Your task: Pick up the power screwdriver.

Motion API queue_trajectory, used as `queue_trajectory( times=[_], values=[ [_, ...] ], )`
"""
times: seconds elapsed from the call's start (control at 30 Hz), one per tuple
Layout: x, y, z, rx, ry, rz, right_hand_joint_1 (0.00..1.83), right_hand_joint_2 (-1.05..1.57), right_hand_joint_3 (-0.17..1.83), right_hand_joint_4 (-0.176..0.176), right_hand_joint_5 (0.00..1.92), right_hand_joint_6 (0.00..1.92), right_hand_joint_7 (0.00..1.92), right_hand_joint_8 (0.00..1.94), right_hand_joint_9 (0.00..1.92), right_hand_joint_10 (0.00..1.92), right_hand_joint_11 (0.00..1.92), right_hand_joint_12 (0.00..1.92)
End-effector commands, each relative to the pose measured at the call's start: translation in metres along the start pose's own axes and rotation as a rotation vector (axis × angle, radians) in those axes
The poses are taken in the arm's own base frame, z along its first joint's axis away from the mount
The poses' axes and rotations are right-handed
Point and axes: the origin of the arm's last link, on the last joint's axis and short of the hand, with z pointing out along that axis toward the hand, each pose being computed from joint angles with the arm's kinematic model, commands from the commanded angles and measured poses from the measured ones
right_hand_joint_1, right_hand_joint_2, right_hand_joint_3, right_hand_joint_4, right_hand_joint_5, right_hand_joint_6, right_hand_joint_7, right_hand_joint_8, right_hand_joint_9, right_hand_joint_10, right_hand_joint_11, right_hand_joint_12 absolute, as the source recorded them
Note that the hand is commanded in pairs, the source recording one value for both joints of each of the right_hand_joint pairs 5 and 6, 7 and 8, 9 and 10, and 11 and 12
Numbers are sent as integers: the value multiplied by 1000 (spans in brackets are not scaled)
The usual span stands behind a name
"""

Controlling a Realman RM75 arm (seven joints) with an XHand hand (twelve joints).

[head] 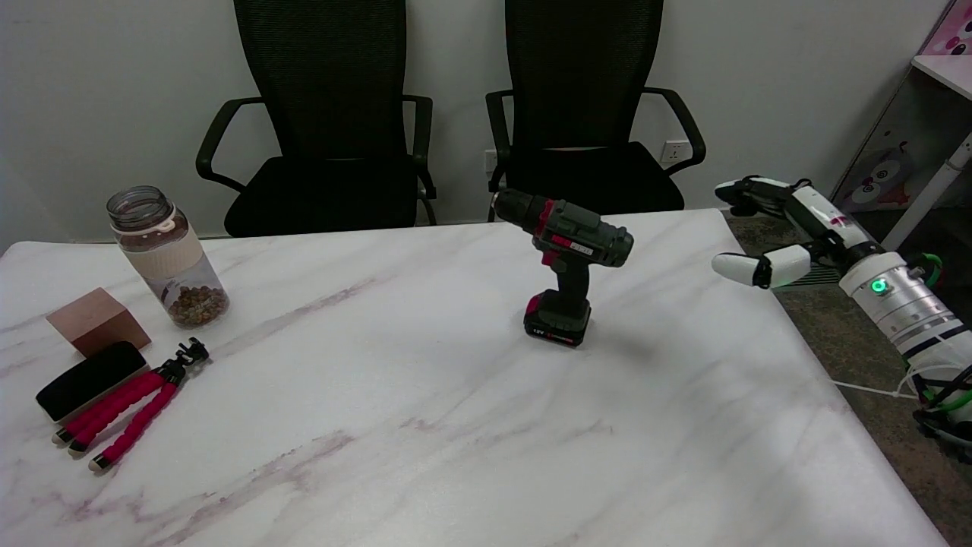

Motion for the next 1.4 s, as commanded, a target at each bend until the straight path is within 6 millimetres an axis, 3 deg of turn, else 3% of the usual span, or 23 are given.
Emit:
queue_trajectory(
  times=[0.03, 0.17, 0.5, 1.13, 1.27, 1.4],
  values=[
    [-19, 9, -33, -27, -10, 576, 882, 145, 872, -153, 363, 363, 363, 363, 403, 403, 485, 485],
    [-26, 12, -38, -38, -21, 700, 872, 56, 920, -139, 349, 349, 349, 349, 386, 386, 447, 447],
    [-37, 14, -44, -27, 8, 793, 858, -5, 880, -105, 317, 317, 317, 317, 361, 361, 413, 413],
    [-119, 8, -35, -47, -6, 988, 857, -247, 833, -9, 262, 262, 262, 262, 302, 302, 284, 284],
    [-131, 5, -30, -55, -16, 1005, 858, -319, 850, 18, 242, 242, 242, 242, 358, 358, 446, 446],
    [-145, -2, -20, -45, -51, 1007, 855, -353, 841, 44, 225, 225, 225, 225, 377, 377, 481, 481]
  ],
)
